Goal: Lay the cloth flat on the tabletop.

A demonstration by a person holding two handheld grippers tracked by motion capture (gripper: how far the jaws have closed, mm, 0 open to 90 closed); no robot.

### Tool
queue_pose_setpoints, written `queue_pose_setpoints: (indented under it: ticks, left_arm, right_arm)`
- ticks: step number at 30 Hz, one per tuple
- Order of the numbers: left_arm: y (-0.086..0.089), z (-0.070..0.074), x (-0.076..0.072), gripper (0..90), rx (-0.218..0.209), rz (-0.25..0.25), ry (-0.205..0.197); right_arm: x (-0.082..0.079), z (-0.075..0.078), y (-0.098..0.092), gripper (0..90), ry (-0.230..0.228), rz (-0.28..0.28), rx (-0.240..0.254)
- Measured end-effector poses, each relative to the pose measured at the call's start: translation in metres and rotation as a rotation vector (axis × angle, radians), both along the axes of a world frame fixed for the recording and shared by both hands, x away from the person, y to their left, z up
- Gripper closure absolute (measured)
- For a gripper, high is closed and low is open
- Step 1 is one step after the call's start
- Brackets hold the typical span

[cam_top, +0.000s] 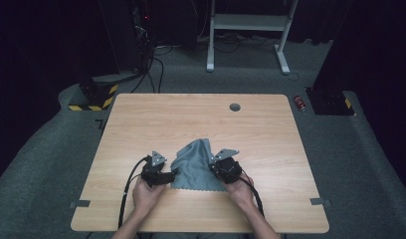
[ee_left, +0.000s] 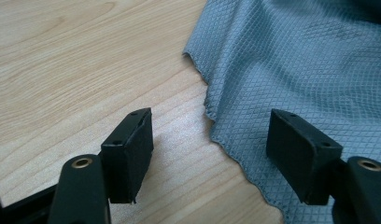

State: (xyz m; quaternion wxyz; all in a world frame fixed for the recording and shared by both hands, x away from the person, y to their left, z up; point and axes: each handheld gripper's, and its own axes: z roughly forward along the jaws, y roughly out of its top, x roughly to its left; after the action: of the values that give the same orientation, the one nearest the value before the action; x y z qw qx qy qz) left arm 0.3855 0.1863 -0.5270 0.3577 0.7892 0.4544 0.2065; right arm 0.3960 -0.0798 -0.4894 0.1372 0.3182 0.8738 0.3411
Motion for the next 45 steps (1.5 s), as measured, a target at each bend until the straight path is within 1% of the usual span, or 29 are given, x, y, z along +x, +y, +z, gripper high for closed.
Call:
queue_pose_setpoints:
  ticks: [3,4,5,6,7,8,11,13,14,16,17,20,22,24,26,28,29,30,33,34,36,39,40,41,42,43,44,45]
  left_arm:
    - [0.0,0.0,0.0,32.1,0.0,0.0,0.0]
    - [0.0,0.0,0.0,32.1,0.0,0.0,0.0]
    - [0.0,0.0,0.0,32.1,0.0,0.0,0.0]
    - [0.0,0.0,0.0,32.1,0.0,0.0,0.0]
    - [0.0,0.0,0.0,32.1,0.0,0.0,0.0]
    - [0.0,0.0,0.0,32.1,0.0,0.0,0.0]
    - [0.0,0.0,0.0,32.1,0.0,0.0,0.0]
    - [0.0,0.0,0.0,32.1,0.0,0.0,0.0]
    - [0.0,0.0,0.0,32.1,0.0,0.001,-0.001]
    - [0.0,0.0,0.0,32.1,0.0,0.001,0.0]
    - [0.0,0.0,0.0,32.1,0.0,0.001,0.0]
    - [0.0,0.0,0.0,32.1,0.0,0.001,0.0]
    - [0.0,0.0,0.0,32.1,0.0,0.001,0.0]
    - [0.0,0.0,0.0,32.1,-0.001,0.002,-0.001]
    - [0.0,0.0,0.0,32.1,0.0,0.001,0.0]
    - [0.0,0.0,0.0,32.1,0.0,0.001,0.0]
    - [0.0,0.0,0.0,32.1,0.0,0.001,0.0]
    - [0.0,0.0,0.0,32.1,0.0,0.002,0.0]
    - [0.0,0.0,0.0,32.1,0.0,0.003,-0.001]
    - [0.0,0.0,0.0,32.1,0.0,0.003,-0.002]
    - [0.0,0.0,0.0,32.1,0.0,0.002,-0.001]
    - [0.0,0.0,0.0,32.1,0.0,0.003,-0.002]
    - [0.0,0.0,0.0,32.1,0.0,0.003,-0.002]
    - [0.0,0.0,0.0,32.1,0.0,0.003,-0.002]
    - [0.0,0.0,0.0,32.1,0.0,0.003,-0.001]
    - [0.0,0.0,0.0,32.1,0.0,0.003,-0.001]
    - [0.0,0.0,0.0,32.1,0.0,0.003,-0.001]
    - [0.0,0.0,0.0,32.1,0.0,0.003,-0.001]
  right_arm:
    - [-0.004,-0.008,0.009,88.0,0.019,0.043,-0.018]
    - [-0.004,-0.008,0.009,88.0,0.019,0.043,-0.018]
    - [-0.005,-0.011,0.013,85.5,0.029,0.065,-0.038]
    - [-0.005,-0.011,0.013,85.5,0.029,0.065,-0.038]
    - [-0.006,-0.009,0.012,78.1,0.037,0.066,-0.016]
    - [-0.006,-0.005,0.009,74.8,0.025,0.057,0.004]
    - [-0.001,0.01,-0.003,71.8,-0.008,-0.031,0.078]
    - [0.007,0.017,-0.011,70.8,-0.011,-0.089,0.106]
    - [0.011,0.017,-0.014,70.5,-0.007,-0.112,0.116]
    - [0.019,0.013,-0.016,70.0,0.013,-0.155,0.111]
    - [0.022,0.01,-0.016,69.4,0.022,-0.168,0.103]
    - [0.03,-0.003,-0.01,66.6,0.058,-0.184,0.075]
    - [0.033,-0.011,-0.005,66.4,0.078,-0.188,0.066]
    - [0.035,-0.017,-0.001,68.6,0.092,-0.182,0.048]
    - [0.035,-0.021,0.002,76.8,0.115,-0.179,0.04]
    - [0.035,-0.02,0.003,86.5,0.105,-0.155,0.033]
    - [0.035,-0.019,0.004,87.8,0.093,-0.148,0.019]
    - [0.035,-0.019,0.004,87.8,0.093,-0.148,0.019]
    - [0.034,-0.014,-0.003,88.4,0.082,-0.17,0.036]
    - [0.033,-0.011,-0.005,88.5,0.068,-0.169,0.038]
    - [0.03,-0.003,-0.004,88.7,0.031,-0.163,0.016]
    - [0.022,0.011,0.004,88.7,-0.031,-0.121,-0.007]
    - [0.019,0.014,0.008,88.6,-0.039,-0.103,-0.007]
    - [0.019,0.014,0.008,88.6,-0.039,-0.103,-0.007]
    - [0.013,0.018,0.018,88.6,-0.063,-0.06,-0.01]
    - [0.009,0.019,0.024,88.6,-0.067,-0.037,-0.012]
    - [0.009,0.019,0.024,88.6,-0.067,-0.037,-0.012]
    - [0.003,0.017,0.037,88.5,-0.071,0.016,-0.02]
